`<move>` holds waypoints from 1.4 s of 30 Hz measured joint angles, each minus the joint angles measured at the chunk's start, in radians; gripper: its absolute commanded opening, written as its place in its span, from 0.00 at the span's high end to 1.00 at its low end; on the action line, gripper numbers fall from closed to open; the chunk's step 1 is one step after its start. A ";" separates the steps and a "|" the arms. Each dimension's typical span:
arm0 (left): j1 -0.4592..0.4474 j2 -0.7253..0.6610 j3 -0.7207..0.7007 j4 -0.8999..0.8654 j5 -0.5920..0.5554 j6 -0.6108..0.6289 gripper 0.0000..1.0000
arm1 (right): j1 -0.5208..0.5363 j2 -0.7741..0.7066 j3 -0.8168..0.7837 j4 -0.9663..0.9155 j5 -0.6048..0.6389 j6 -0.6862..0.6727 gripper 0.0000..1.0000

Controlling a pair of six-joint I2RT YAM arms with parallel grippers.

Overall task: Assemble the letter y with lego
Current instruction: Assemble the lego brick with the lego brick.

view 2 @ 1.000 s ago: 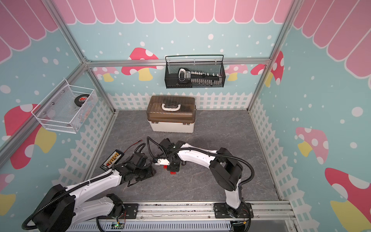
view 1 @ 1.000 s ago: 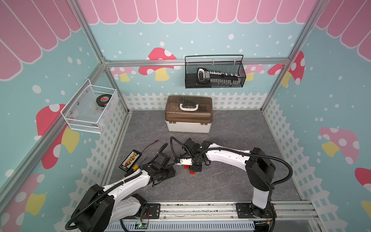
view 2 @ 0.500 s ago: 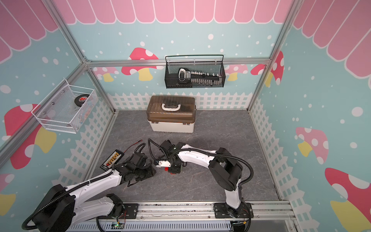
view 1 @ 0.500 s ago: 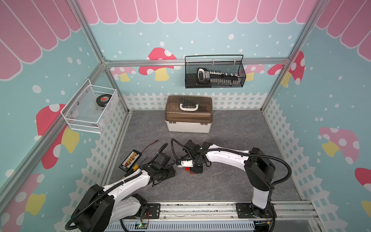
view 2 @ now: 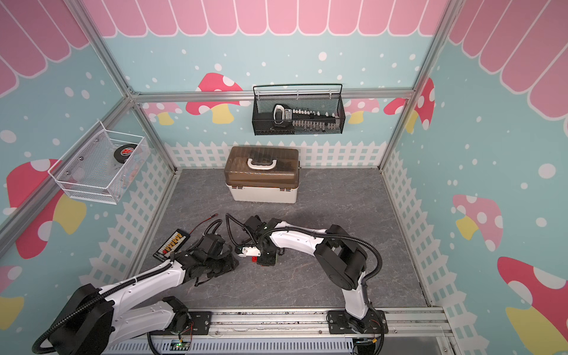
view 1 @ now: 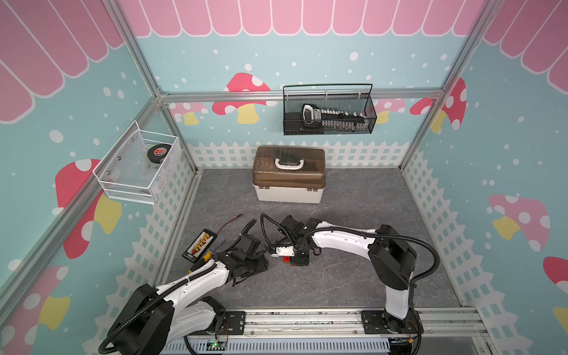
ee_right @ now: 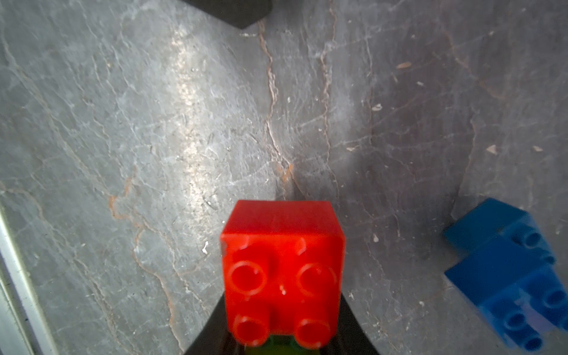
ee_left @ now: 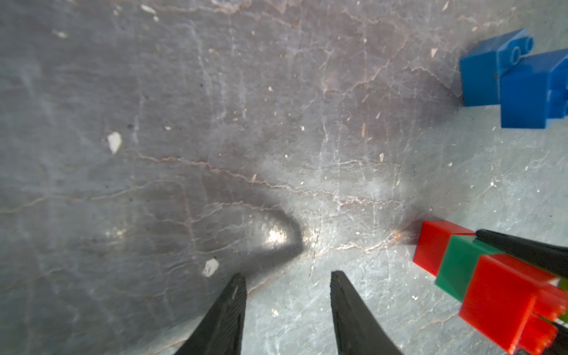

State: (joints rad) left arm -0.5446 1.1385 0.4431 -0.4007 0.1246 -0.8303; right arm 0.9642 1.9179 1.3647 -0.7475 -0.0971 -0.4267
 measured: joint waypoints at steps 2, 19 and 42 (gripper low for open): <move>0.000 0.000 0.000 0.000 0.001 0.000 0.53 | 0.001 0.002 0.004 -0.001 0.007 -0.007 0.67; 0.007 -0.017 -0.013 0.005 0.004 0.000 0.53 | 0.013 0.031 0.076 -0.024 0.037 -0.055 0.66; 0.022 -0.028 -0.023 0.011 0.011 0.000 0.53 | 0.013 0.055 0.091 -0.034 0.035 -0.074 0.66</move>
State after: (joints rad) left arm -0.5228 1.1103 0.4202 -0.3901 0.1360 -0.8299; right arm 0.9771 1.9724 1.4555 -0.7811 -0.0616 -0.5007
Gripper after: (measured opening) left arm 0.470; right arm 0.337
